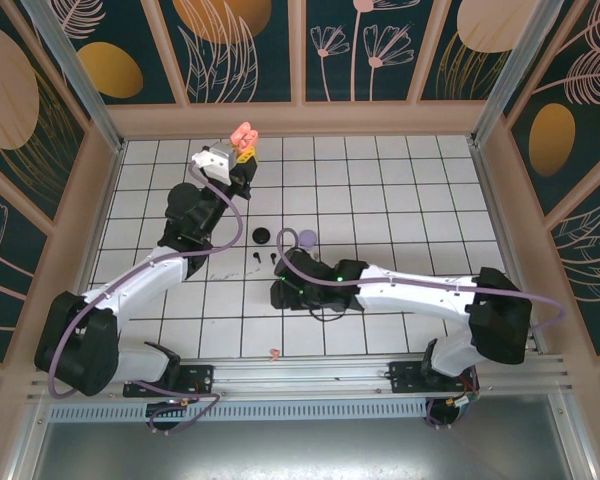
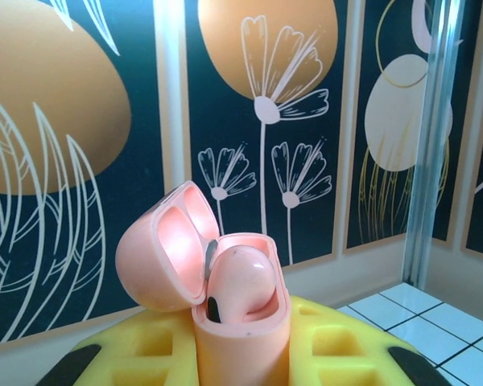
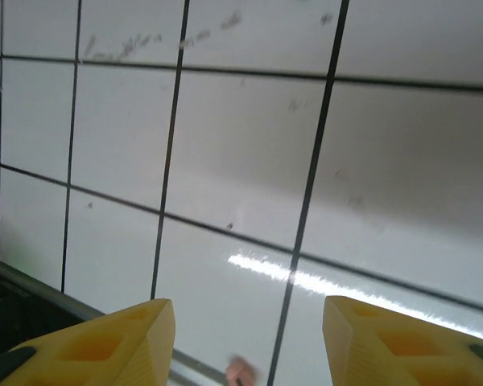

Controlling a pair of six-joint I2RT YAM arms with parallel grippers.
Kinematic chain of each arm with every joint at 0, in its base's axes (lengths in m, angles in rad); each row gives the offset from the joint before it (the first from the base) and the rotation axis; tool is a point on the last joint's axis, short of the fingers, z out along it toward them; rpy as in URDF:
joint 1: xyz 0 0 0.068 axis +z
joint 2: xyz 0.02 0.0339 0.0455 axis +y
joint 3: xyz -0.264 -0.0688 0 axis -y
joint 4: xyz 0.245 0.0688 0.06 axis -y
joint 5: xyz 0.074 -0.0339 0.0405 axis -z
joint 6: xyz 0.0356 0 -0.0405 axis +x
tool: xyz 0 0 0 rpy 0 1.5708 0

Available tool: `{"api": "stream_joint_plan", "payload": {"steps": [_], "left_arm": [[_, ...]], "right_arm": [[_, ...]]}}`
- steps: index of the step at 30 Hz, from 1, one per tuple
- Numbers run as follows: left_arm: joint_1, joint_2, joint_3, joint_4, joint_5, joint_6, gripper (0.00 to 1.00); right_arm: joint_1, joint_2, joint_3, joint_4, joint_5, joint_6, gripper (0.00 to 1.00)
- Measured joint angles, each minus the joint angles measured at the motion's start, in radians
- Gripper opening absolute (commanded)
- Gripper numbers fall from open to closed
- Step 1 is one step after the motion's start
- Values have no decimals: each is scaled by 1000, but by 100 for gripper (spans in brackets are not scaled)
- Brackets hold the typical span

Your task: Insert wireless bluetooth earbuds into charging case

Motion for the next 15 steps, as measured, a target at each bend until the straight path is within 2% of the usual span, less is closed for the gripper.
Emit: {"api": "stream_joint_plan", "payload": {"steps": [9, 15], "left_arm": [[54, -5, -48, 4, -29, -23, 0], [73, -14, -73, 6, -35, -27, 0]], "right_arm": [[141, 212, 134, -129, -57, 146, 45], [171, 283, 171, -181, -86, 179, 44]]}}
